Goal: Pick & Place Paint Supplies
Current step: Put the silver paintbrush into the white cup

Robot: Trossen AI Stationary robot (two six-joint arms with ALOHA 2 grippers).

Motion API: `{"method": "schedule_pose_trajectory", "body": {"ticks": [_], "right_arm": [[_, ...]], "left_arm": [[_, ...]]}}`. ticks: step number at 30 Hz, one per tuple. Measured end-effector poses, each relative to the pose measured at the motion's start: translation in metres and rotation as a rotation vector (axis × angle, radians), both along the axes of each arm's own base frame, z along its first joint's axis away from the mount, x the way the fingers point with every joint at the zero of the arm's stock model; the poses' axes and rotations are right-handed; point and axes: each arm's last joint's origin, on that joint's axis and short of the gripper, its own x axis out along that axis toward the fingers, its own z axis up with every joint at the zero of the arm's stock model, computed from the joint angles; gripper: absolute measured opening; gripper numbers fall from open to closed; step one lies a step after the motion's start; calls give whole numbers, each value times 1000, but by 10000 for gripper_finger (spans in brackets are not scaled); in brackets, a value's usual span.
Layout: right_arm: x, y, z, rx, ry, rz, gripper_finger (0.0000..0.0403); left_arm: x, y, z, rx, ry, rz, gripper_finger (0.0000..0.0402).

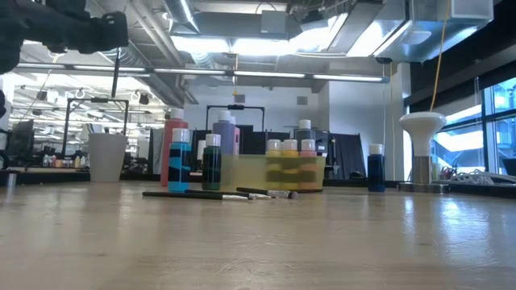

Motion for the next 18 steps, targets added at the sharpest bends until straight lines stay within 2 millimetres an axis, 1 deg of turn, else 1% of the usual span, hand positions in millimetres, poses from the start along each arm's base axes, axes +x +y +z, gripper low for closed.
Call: {"method": "schedule_pose_trajectory", "body": {"ticks": [6,18], "right_arm": [[0,0,0,0,0,-1,233],[0,0,0,2,-1,0,233]], "left_arm": [[-2,9,-1,-3,6,87,15],[2,24,-11,-50,-35,141,15]]}}
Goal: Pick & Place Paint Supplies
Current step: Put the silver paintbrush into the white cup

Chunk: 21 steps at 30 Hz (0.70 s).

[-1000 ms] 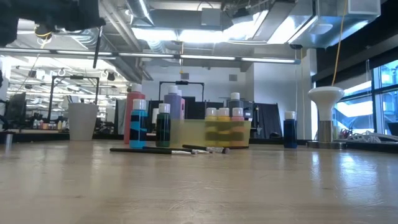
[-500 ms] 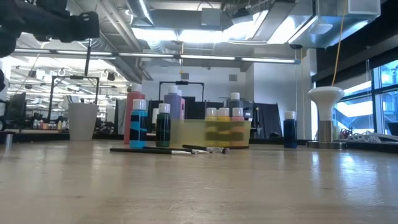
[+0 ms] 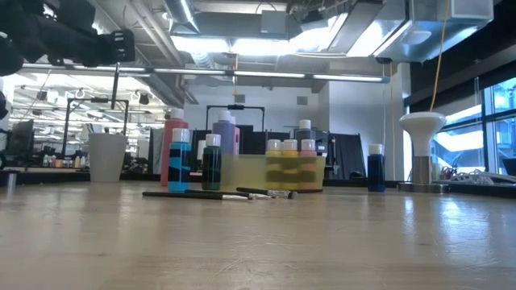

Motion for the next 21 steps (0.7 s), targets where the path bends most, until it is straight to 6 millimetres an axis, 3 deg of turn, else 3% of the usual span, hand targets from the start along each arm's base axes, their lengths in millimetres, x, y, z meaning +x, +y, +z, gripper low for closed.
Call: {"method": "schedule_pose_trajectory", "body": {"ticks": [21], "right_arm": [[0,0,0,0,0,0,234]], "left_arm": [[-1,21,-12,-24,-15,28,15]]}}
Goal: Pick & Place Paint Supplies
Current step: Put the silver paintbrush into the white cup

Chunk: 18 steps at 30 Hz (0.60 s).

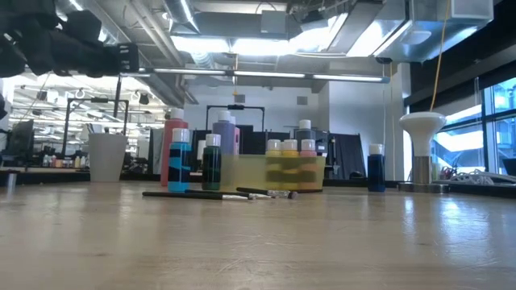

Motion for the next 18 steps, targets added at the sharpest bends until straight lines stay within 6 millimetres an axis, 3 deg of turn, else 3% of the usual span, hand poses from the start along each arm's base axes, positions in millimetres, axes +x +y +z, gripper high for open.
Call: {"method": "schedule_pose_trajectory", "body": {"ticks": [9,18], "right_arm": [[0,0,0,-3,-3,-2,234],[2,-2,0,-6,-4,-10,234]], "left_arm": [[-8,12,-15,-4,-78,16,15],[-11,14,-14,12,-7,58,15]]}}
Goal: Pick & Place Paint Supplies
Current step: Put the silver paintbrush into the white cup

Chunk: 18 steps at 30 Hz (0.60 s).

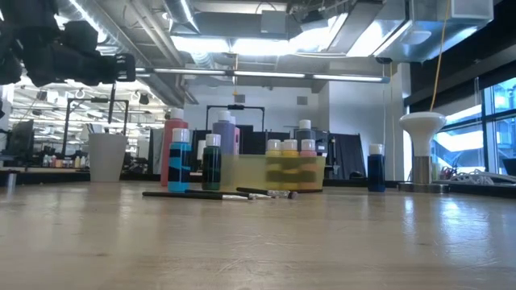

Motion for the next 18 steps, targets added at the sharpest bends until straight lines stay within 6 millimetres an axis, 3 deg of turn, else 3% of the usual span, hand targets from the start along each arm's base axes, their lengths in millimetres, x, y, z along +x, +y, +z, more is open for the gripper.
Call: {"method": "schedule_pose_trajectory", "body": {"ticks": [18], "right_arm": [[4,-3,0,2,0,-13,234]], "left_arm": [[-6,12,-9,-53,50,24,31]]}}
